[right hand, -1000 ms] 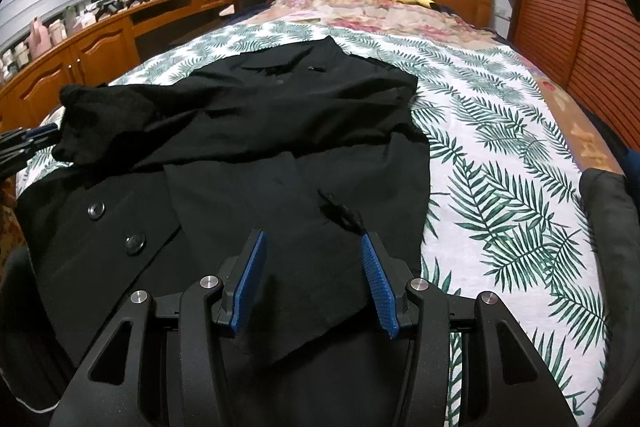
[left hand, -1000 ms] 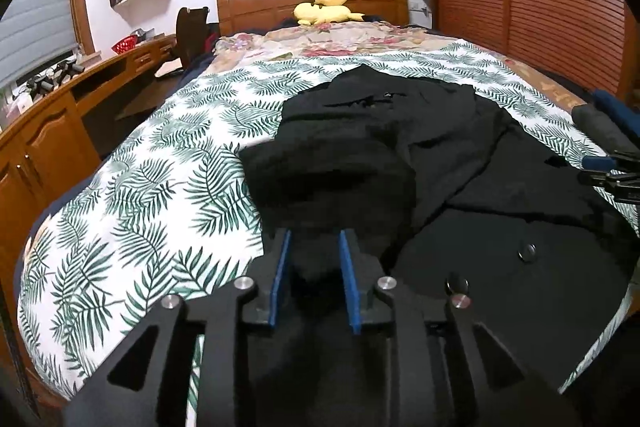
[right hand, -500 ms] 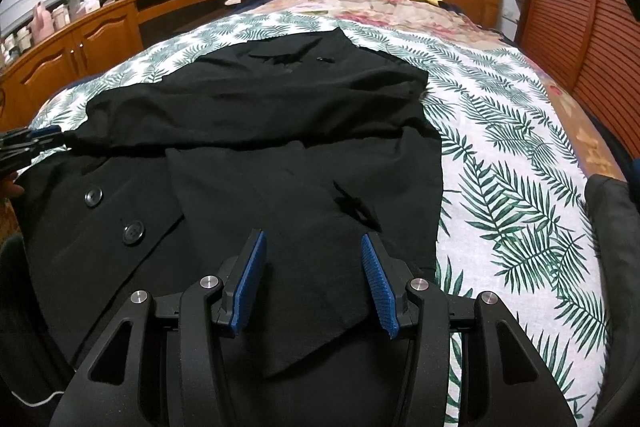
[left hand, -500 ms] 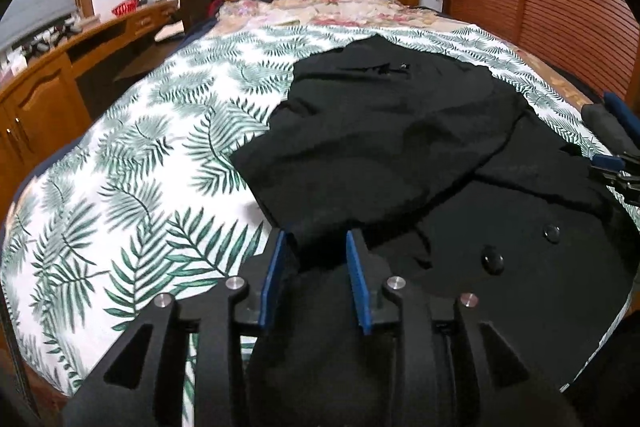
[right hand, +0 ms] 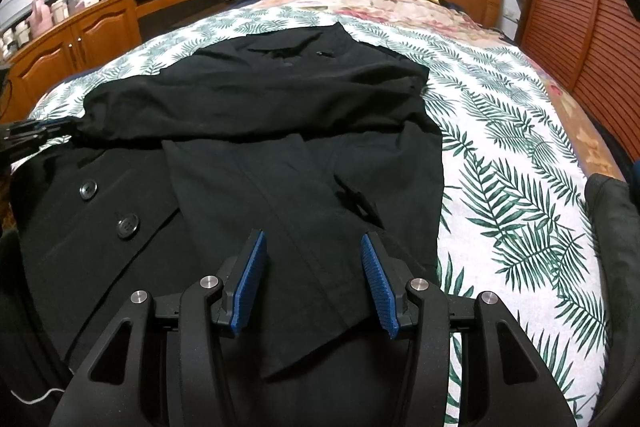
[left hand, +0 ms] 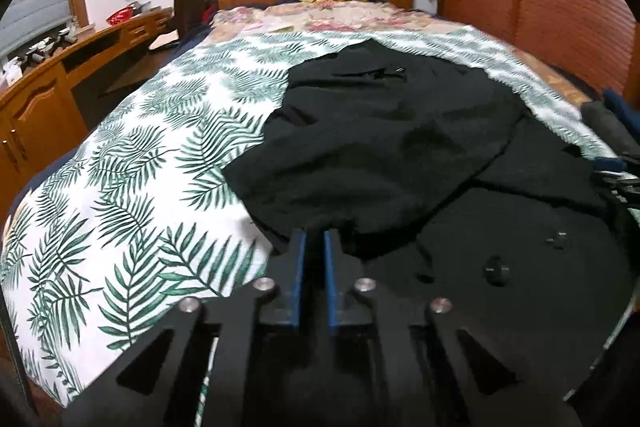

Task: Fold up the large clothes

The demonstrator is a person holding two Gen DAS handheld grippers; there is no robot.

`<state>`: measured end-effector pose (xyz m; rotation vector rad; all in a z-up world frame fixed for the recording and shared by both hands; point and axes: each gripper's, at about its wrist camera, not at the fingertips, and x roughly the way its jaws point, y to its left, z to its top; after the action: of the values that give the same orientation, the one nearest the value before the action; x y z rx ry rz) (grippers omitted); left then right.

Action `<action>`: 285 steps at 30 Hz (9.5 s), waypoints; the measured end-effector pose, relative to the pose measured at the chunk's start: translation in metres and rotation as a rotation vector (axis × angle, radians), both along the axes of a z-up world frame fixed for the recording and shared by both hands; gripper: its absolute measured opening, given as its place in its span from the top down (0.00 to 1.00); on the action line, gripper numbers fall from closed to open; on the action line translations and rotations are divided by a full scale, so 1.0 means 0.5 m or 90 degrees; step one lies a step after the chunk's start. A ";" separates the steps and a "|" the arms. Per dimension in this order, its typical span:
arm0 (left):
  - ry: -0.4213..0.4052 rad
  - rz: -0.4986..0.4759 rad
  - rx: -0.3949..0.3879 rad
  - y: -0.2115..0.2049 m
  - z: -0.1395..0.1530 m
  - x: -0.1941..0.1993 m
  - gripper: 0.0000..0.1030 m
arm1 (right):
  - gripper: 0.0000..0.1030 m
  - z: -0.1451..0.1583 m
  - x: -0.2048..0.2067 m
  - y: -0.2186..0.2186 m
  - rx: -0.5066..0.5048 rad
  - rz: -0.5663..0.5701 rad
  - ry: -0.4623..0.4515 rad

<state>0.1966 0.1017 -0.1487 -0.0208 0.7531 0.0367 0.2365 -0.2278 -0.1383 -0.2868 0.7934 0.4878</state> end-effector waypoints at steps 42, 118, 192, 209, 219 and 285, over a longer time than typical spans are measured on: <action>0.062 0.060 -0.010 0.083 -0.071 -0.149 0.50 | 0.51 -0.017 -0.008 0.024 -0.021 0.013 0.004; -0.222 -0.081 -0.047 0.041 0.351 -0.497 0.98 | 0.98 0.357 -0.479 -0.134 0.116 -0.001 -0.165; -0.119 -0.039 -0.065 0.077 0.131 0.195 0.81 | 0.74 0.122 0.377 0.053 0.031 -0.177 -0.102; -0.157 0.000 -0.072 0.129 0.160 0.149 0.75 | 0.53 0.092 0.258 0.160 0.002 -0.019 -0.043; -0.159 0.001 -0.077 0.147 0.159 0.112 0.74 | 0.36 0.036 0.118 0.335 -0.015 0.165 -0.004; -0.029 -0.159 -0.063 -0.151 0.011 0.005 0.70 | 0.36 0.002 0.023 -0.047 0.024 -0.138 -0.035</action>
<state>0.1990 0.0263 -0.1431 -0.0213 0.7066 -0.2381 0.2480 -0.2514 -0.1372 -0.1756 0.7514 0.2890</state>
